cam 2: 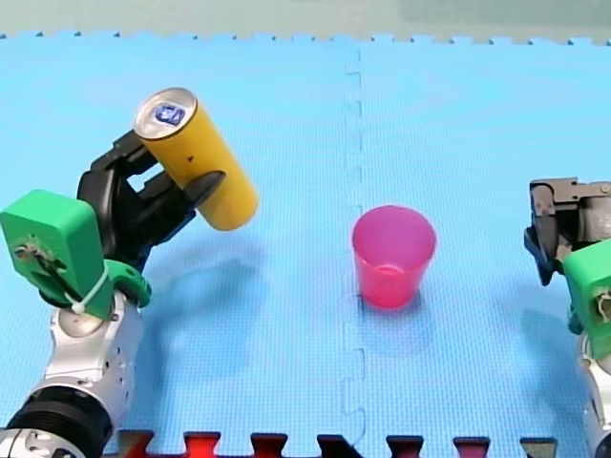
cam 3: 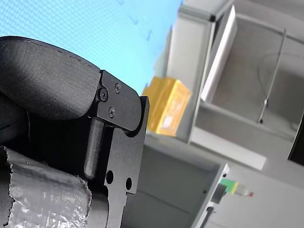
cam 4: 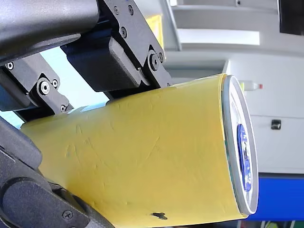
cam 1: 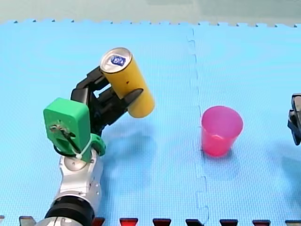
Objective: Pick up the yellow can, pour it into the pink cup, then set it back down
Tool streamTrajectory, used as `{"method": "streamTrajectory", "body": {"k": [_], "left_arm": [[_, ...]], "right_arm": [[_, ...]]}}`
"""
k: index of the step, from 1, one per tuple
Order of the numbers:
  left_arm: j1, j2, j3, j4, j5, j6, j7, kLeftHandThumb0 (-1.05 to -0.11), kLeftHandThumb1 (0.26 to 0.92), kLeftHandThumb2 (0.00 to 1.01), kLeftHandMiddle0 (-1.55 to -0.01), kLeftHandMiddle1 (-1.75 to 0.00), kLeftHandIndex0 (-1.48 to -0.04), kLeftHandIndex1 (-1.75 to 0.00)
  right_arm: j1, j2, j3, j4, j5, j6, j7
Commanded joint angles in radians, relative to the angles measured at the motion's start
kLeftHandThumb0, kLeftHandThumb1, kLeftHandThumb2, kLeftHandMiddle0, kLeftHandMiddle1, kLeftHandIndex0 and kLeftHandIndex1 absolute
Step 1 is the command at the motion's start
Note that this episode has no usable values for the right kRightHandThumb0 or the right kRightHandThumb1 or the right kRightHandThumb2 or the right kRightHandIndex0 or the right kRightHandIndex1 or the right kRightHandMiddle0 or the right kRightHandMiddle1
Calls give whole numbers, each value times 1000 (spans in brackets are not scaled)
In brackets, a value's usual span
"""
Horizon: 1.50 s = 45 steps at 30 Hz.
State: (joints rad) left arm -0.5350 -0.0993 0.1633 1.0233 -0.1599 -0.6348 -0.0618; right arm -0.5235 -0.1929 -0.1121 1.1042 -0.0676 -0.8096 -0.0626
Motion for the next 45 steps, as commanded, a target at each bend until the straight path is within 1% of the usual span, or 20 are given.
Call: {"method": "streamTrajectory", "body": {"k": [1, 4, 8, 10, 14, 17, 20, 23, 28, 31, 36, 45], "left_arm": [[15, 10, 2, -13, 12, -16, 8, -362, 824, 1, -1355, -5, -1202, 0], [29, 14, 2, -23, 26, -22, 17, -360, 824, 1, -1353, -3, -1202, 0], [49, 27, 4, -21, 41, -38, 22, -357, 822, 0, -1351, -1, -1203, 0], [54, 27, 2, -8, 51, -45, 28, -356, 821, 0, -1350, -1, -1204, -1], [57, 24, -1, 54, 69, -71, 35, -353, 818, 0, -1348, 0, -1205, -1], [51, 35, -11, 91, 92, -77, 30, -351, 814, 0, -1346, 0, -1206, -1], [48, 44, -24, 102, 114, -79, 23, -351, 810, 0, -1345, 0, -1207, -1], [52, 47, -45, 104, 149, -81, 41, -353, 808, 0, -1345, 0, -1208, -1], [50, 44, -63, 121, 179, -66, 58, -355, 806, 0, -1345, 0, -1208, -1], [47, 41, -67, 128, 186, -63, 64, -356, 805, 0, -1347, -1, -1208, 0], [44, 36, -69, 134, 189, -57, 69, -357, 804, 0, -1347, -1, -1207, 0], [41, 21, -69, 146, 190, -44, 84, -357, 804, 0, -1342, 0, -1205, 0]], "right_arm": [[4, -3, -1, -7, 2, 4, -3], [6, -6, -3, -9, 6, 5, 3], [8, -9, -6, -9, 9, 2, 9], [10, -11, -5, -9, 8, -4, 10], [11, -15, -7, -6, 8, -14, 14], [11, -17, -7, -2, 5, -24, 12], [11, -19, -7, 2, 3, -33, 12], [11, -20, -6, 6, 1, -44, 9], [10, -21, -5, 16, -8, -69, -4], [9, -20, -7, 22, -7, -80, -5], [7, -22, -14, 31, 3, -91, 6], [6, -27, -24, 38, 19, -105, 32]]}}
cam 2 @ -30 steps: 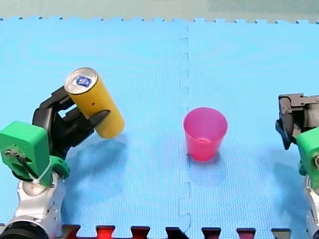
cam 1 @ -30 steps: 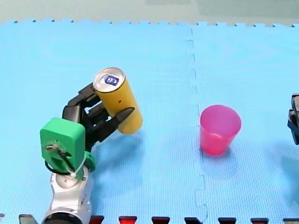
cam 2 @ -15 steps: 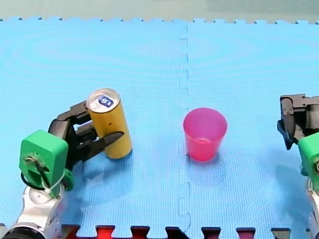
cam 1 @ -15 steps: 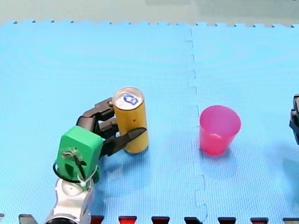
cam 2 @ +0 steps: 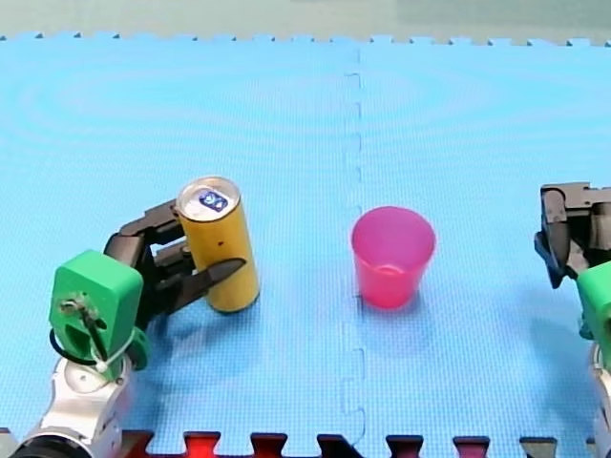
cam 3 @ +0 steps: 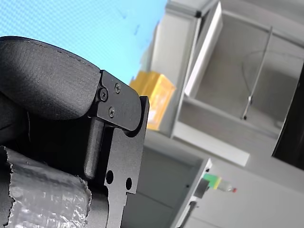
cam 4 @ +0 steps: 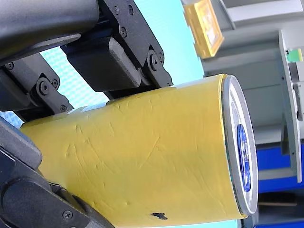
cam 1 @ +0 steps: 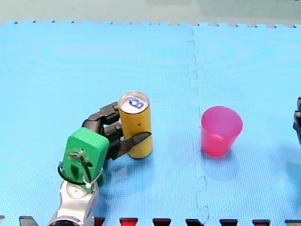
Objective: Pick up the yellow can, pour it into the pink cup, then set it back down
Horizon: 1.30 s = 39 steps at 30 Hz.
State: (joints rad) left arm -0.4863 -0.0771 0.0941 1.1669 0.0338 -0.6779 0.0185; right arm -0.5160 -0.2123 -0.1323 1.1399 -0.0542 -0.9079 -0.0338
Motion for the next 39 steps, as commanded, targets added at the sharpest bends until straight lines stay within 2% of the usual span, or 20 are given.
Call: {"method": "streamTrajectory", "body": {"k": [1, 6, 15, 18, 20, 21, 22, 24, 25, 27, 30, 34, 39], "left_arm": [[-7, -3, 1, 5, -4, -1, 5, -357, 805, 0, -1341, 0, -1204, 0], [-4, -13, 0, 15, -1, -5, 17, -358, 806, 1, -1340, 0, -1202, 0], [22, -30, 6, 53, -9, -41, 14, -356, 811, 2, -1330, 0, -1195, 0], [29, -26, -14, 67, 23, -75, 42, -357, 814, 2, -1305, 0, -1172, 0], [31, -8, -57, 73, 93, -99, 122, -359, 814, 2, -1237, 0, -1066, 1], [32, 7, -91, 76, 147, -105, 185, -402, 804, 0, -1136, -1, -956, 1], [31, 20, -123, 78, 199, -106, 249, -452, 794, 1, -1079, -2, -909, 0], [29, 35, -161, 83, 261, -99, 331, -568, 772, 0, -971, -2, -867, 0], [27, 40, -179, 83, 292, -91, 378, -592, 763, 0, -941, -1, -860, 0], [22, 53, -219, 82, 356, -70, 475, -663, 766, 4, -840, 0, -816, 0], [17, 70, -265, 80, 424, -57, 565, -775, 782, 6, -656, 1, -644, 1], [12, 87, -301, 86, 478, -59, 632, -833, 757, 0, -533, 0, -527, 1], [-2, 105, -358, 102, 548, -7, 706, -897, 739, 0, -376, 0, -374, 0]], "right_arm": [[-1, -8, -5, 3, 6, -8, 5], [-2, -14, -10, 8, 11, -14, 20], [-5, -24, -12, 12, 9, -21, 30], [-7, -27, -12, 12, 8, -19, 32], [-8, -28, -11, 13, 7, -19, 31], [-8, -28, -11, 13, 6, -19, 31], [-8, -28, -10, 13, 5, -20, 30], [-8, -29, -10, 12, 3, -20, 29], [-7, -29, -9, 11, 2, -20, 29], [-7, -28, -9, 10, 1, -19, 28], [-7, -28, -9, 8, 1, -18, 28], [-8, -27, -9, 7, 1, -15, 31], [-6, -27, -7, 4, 1, -11, 34]]}}
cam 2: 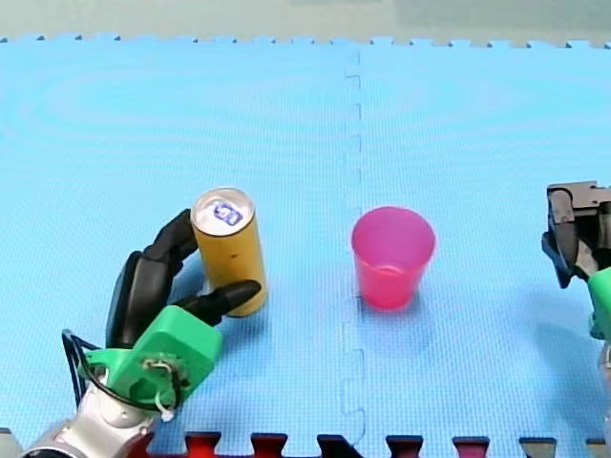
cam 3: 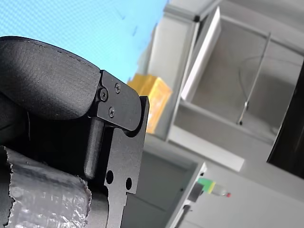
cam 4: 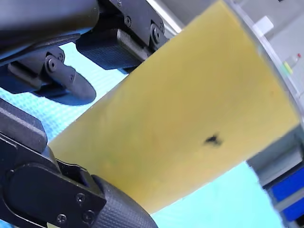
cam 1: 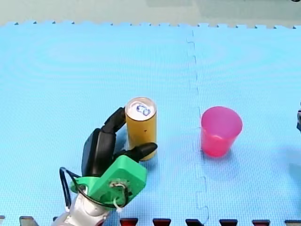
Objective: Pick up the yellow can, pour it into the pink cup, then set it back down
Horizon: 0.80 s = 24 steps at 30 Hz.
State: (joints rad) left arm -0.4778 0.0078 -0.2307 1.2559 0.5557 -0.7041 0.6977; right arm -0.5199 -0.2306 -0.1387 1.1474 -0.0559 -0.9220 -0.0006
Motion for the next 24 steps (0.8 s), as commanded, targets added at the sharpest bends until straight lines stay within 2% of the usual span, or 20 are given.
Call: {"method": "streamTrajectory", "body": {"k": [1, 8, 12, 19, 24], "left_arm": [[-13, 21, -41, 16, 33, 26, 35, -927, 740, 1, -331, 1, -328, 1], [-25, 26, -65, 29, 21, 40, 16, -1040, 752, 1, -215, 0, -217, 0], [-23, 22, -41, 31, -38, 29, -86, -1048, 765, 6, -179, 0, -153, 0], [-7, 2, 54, 26, -205, -55, -308, -1048, 771, 6, -169, -1, -115, -1], [-9, 1, 80, 21, -248, -60, -381, -1048, 772, 5, -171, -2, -117, -2]], "right_arm": [[-2, -9, -1, -4, 2, 3, 0], [-3, -10, 3, -9, -3, 10, -7], [-1, -9, 4, -10, -3, 10, -9], [-2, -9, 4, -10, -2, 10, -8], [-4, -11, 3, -7, -1, 13, -7]]}}
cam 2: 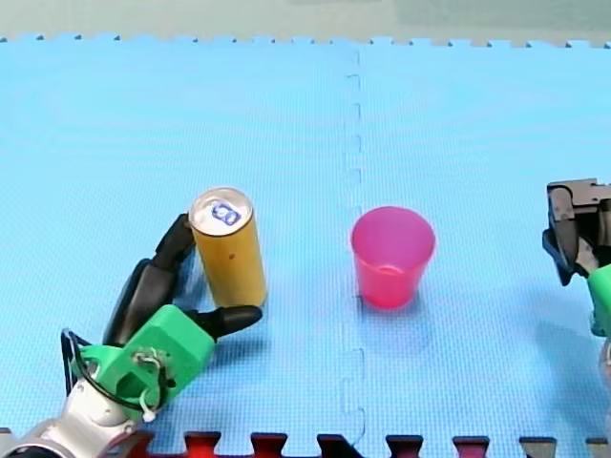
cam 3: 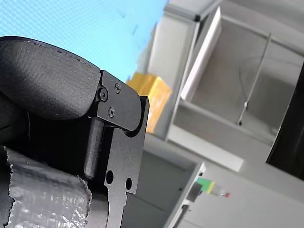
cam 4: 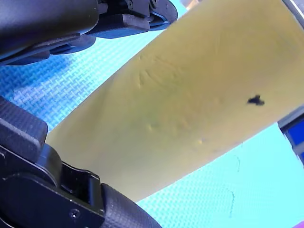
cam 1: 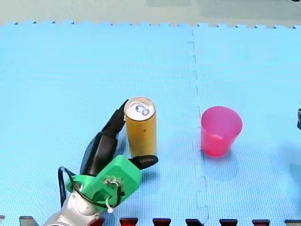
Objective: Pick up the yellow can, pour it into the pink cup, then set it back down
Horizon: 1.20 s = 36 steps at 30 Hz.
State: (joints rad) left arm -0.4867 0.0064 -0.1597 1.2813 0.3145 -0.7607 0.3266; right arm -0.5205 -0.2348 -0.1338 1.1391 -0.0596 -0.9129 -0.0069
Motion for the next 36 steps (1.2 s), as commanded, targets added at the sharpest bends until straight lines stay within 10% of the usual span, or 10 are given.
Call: {"method": "streamTrajectory", "body": {"k": [1, 23, 36], "left_arm": [[-1, 2, 12, -5, -12, -3, -19, -1048, 772, 5, -172, -2, -118, -2], [-2, -19, 182, -38, -212, 6, -232, -1048, 775, 3, -190, -9, -137, -7], [104, 26, 232, -76, -258, -95, -319, -1048, 738, 12, -189, -4, -142, -5]], "right_arm": [[-4, -7, -1, 2, 2, 5, -1], [-10, -16, -5, 10, 5, 4, 3], [-19, -15, -17, 17, 23, 11, 19]]}}
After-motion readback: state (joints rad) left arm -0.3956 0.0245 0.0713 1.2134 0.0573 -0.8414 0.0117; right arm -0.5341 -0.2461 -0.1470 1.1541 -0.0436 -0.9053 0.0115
